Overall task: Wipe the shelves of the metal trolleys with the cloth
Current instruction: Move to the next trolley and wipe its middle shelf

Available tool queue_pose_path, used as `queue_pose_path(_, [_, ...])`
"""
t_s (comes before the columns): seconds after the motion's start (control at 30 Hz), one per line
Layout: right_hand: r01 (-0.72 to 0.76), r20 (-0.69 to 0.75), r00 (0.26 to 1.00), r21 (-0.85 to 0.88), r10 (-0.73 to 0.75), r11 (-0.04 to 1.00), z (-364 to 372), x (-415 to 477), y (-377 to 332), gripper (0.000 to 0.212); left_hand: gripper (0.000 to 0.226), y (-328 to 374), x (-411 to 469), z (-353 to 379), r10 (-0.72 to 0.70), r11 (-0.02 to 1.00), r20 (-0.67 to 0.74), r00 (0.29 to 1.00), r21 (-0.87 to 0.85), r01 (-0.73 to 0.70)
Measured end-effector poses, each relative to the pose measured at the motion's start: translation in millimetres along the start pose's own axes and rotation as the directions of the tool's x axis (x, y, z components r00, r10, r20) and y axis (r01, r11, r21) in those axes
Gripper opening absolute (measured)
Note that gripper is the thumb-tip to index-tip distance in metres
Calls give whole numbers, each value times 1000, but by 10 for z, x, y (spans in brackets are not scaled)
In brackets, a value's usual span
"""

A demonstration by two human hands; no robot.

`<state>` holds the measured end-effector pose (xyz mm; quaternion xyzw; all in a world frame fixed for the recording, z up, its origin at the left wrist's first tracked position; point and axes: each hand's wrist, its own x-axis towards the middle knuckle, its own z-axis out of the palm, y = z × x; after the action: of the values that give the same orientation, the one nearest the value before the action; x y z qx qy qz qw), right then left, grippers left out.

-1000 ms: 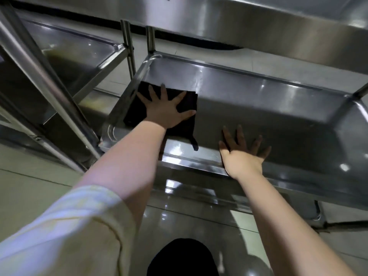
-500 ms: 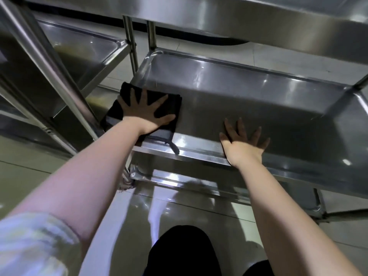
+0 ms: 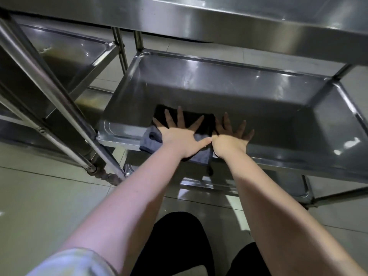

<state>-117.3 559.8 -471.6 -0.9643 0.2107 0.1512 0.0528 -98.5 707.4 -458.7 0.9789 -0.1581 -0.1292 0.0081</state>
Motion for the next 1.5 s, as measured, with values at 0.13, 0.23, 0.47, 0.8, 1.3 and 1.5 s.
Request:
queue_pose_path(0.13, [33,-33,999,68,-31,997,1,1,64,53,85,-245,6,22,1,1000,-39,999,-9,-1])
queue_pose_path(0.23, [62,-31,998,86,-59,994,-10,-53,38,53,85,-972,-15,-70,-168,985,-17,986,-30,167])
queue_pose_path(0.47, [-4,-38,999,37,6,999,-87,-58,892,65,82,-1334,-64,-104,-299,954,-14,954,17,299])
queue_pose_path(0.8, [-55,-2,998,51,55,997,-63,-43,1273,61,82,783,-102,50,146,989,-15,989,-19,-146])
queue_pose_path(1.3, [-56,-23,998,57,57,997,-39,-154,1013,63,85,-400,-50,-46,-201,979,-26,979,-27,201])
queue_pose_path(1.5, [-78,3,997,137,78,988,-63,-123,947,57,80,574,-33,58,-30,998,-16,999,-51,29])
